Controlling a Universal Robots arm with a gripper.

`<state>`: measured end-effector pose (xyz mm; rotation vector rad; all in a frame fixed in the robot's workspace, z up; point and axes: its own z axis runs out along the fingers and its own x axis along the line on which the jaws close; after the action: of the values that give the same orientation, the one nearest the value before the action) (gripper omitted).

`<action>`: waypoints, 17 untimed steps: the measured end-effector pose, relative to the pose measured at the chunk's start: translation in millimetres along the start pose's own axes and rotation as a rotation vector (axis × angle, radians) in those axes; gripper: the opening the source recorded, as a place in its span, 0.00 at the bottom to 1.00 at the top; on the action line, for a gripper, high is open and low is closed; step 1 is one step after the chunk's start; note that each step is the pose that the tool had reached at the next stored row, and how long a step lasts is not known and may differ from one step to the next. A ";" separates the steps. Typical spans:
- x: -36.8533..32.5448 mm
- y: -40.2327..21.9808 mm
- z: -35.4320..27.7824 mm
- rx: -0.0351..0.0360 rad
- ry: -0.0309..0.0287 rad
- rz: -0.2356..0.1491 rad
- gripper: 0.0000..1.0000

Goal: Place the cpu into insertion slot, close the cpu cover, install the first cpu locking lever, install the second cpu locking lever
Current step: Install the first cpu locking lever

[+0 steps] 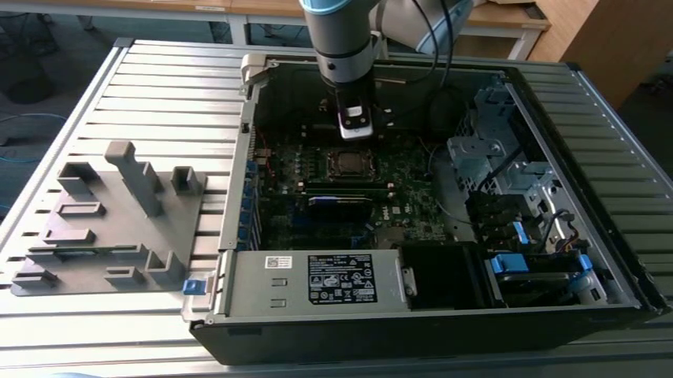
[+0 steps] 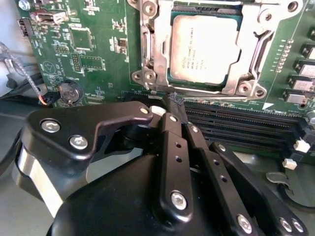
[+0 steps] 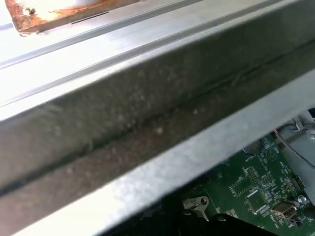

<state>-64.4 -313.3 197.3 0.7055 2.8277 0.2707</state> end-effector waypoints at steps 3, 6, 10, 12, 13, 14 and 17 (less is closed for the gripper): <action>-0.5 0.8 -3.3 -0.0002 -0.0001 0.000 0.11; 0.2 0.4 -3.4 -0.0063 0.0016 0.002 0.11; 1.7 -0.4 -3.5 -0.0248 0.0096 0.006 0.11; 2.4 -0.8 -3.5 -0.0325 0.0132 0.009 0.11; 2.9 -1.0 -3.5 -0.0360 0.0146 0.010 0.11; 3.5 -1.4 -3.6 -0.0370 0.0139 0.010 0.11; 4.7 -2.1 -3.4 -0.0393 0.0103 0.009 0.11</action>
<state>-70.3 -313.3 199.3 0.7104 2.8213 0.3313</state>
